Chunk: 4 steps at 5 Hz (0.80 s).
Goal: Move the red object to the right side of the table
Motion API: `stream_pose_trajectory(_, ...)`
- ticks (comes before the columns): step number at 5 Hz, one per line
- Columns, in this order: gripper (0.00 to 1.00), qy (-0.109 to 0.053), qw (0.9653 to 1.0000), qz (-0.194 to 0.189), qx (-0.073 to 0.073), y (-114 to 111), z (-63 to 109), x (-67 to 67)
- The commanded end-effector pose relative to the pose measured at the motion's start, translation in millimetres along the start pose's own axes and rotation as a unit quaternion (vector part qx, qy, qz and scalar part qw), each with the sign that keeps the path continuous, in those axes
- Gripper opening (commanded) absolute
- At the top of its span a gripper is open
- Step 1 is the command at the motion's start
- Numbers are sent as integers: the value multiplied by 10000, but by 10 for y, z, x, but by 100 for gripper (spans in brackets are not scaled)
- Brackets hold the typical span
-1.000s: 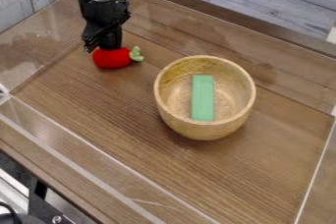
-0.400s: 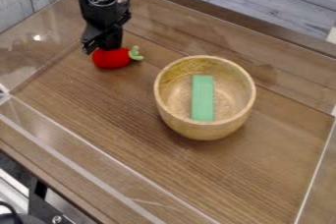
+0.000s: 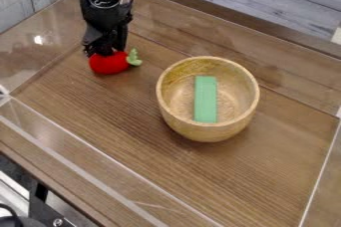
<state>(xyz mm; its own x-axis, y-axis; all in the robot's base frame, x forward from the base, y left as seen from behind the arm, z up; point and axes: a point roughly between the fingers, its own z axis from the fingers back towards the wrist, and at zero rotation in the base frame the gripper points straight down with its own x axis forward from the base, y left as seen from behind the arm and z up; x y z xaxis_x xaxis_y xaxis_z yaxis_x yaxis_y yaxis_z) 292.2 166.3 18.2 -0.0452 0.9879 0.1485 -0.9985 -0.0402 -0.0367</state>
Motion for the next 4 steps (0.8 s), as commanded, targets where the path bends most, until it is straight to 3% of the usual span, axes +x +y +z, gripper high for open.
stream_pose_trajectory(1, 100, 49, 9995, 169, 267, 97, -51, 35)
stream_pose_trajectory(2, 100, 36, 9990, 288, 351, 88, -56, 112)
stream_pose_trajectory(3, 0, 7, 9990, 271, 363, 82, -50, 79)
stream_pose_trajectory(4, 0, 51, 9990, 241, 381, 73, 43, 53)
